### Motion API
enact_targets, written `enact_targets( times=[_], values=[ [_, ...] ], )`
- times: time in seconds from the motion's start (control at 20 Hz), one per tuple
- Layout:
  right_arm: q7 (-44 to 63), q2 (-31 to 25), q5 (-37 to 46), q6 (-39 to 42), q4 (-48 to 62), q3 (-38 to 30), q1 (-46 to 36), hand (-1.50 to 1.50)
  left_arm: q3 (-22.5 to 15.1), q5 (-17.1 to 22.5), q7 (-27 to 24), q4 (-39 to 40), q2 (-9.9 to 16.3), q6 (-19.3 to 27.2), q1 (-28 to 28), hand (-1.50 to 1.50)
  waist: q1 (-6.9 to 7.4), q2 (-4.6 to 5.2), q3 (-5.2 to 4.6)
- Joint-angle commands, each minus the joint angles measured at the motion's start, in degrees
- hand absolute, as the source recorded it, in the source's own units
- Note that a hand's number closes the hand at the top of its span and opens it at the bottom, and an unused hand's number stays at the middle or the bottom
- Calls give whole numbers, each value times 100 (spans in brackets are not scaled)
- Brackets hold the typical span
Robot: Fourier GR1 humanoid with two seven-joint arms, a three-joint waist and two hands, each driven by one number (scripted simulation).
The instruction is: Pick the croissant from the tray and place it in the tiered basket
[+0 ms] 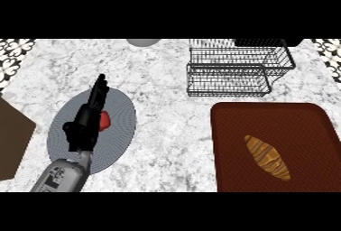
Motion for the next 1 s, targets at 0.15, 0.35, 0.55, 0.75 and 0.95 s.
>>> enact_targets(
  times=[0.15, 0.35, 0.55, 0.75, 0.95],
  values=[
    [-383, 551, 1023, 1440, -1377, -273, 460, -150, -30, -109, -65, -73, 20, 32, 155, 0, -23, 11, -11],
    [-637, 573, 1251, 1486, -1612, -403, 641, -150, -49, -157, 85, -146, -45, 88, 10, 0, 48, 41, -1],
    [-567, 533, 1621, 1487, -2125, -190, 772, -150, -171, -199, 133, -165, -172, 100, 4, 0, 83, 39, -7],
    [-700, 378, 1879, 1488, -2412, -164, 1049, -150, -27, -123, 77, -252, -66, 40, 107, 0, 80, 38, -4],
    [-749, 412, 2293, 1489, -2654, -77, 1197, -150, -124, -228, 89, -141, -183, 117, 104, 0, 67, 54, 0]
  ],
)
